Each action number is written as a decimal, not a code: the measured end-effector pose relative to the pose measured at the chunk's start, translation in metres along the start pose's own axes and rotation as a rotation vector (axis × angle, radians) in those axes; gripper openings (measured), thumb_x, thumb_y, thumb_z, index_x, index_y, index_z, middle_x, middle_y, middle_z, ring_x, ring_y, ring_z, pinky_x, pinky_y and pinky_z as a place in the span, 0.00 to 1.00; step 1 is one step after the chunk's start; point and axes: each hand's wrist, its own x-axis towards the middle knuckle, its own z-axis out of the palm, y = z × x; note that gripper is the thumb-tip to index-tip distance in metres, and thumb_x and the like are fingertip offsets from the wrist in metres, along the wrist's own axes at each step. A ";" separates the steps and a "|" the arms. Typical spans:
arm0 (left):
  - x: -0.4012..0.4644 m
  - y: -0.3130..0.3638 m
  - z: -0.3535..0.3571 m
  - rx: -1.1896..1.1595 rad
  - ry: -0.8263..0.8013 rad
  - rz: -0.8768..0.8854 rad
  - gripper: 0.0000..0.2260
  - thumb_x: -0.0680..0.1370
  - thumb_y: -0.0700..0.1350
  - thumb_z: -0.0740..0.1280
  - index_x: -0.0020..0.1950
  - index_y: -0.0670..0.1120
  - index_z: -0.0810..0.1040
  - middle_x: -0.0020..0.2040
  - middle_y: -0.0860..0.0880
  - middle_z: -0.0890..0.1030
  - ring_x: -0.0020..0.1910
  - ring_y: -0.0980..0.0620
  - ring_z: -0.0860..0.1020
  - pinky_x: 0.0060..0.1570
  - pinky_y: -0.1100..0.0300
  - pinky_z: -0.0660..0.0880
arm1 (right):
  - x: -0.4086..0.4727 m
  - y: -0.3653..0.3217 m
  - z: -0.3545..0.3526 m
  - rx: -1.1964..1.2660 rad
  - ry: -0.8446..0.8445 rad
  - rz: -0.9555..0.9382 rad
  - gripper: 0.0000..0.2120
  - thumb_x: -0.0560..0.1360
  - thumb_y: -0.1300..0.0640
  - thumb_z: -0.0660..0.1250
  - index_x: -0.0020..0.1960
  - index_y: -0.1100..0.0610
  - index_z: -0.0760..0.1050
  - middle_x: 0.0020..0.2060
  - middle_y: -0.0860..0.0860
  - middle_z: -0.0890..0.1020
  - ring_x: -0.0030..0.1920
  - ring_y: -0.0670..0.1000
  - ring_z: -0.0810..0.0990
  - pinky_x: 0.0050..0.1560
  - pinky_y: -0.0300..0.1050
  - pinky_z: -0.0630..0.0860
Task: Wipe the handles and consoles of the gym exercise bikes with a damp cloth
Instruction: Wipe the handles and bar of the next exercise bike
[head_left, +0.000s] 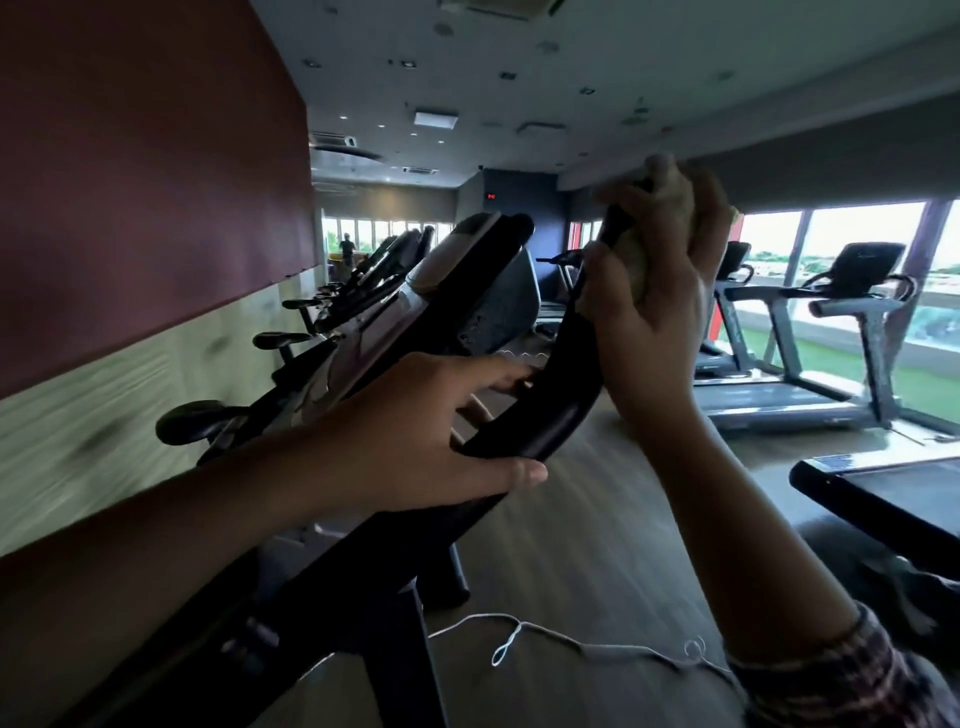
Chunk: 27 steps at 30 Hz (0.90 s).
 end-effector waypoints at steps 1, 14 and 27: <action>0.002 -0.001 0.000 -0.018 0.000 -0.002 0.28 0.67 0.50 0.78 0.66 0.55 0.75 0.57 0.60 0.80 0.45 0.63 0.82 0.44 0.62 0.81 | 0.005 0.003 -0.001 -0.001 -0.015 -0.012 0.17 0.70 0.57 0.62 0.56 0.58 0.80 0.66 0.60 0.67 0.65 0.43 0.69 0.66 0.34 0.65; 0.016 -0.019 0.006 -0.232 -0.015 0.063 0.26 0.62 0.55 0.76 0.58 0.55 0.77 0.54 0.59 0.81 0.42 0.55 0.83 0.41 0.56 0.82 | 0.006 0.002 -0.002 -0.148 -0.025 -0.079 0.13 0.67 0.58 0.67 0.51 0.58 0.81 0.64 0.55 0.66 0.66 0.48 0.69 0.67 0.40 0.68; 0.004 -0.037 -0.003 -0.410 -0.174 0.127 0.26 0.65 0.54 0.77 0.62 0.63 0.75 0.60 0.68 0.77 0.51 0.62 0.81 0.44 0.66 0.79 | 0.007 -0.022 0.008 -0.482 -0.010 -0.031 0.13 0.64 0.58 0.67 0.48 0.55 0.82 0.70 0.60 0.67 0.67 0.58 0.71 0.60 0.49 0.75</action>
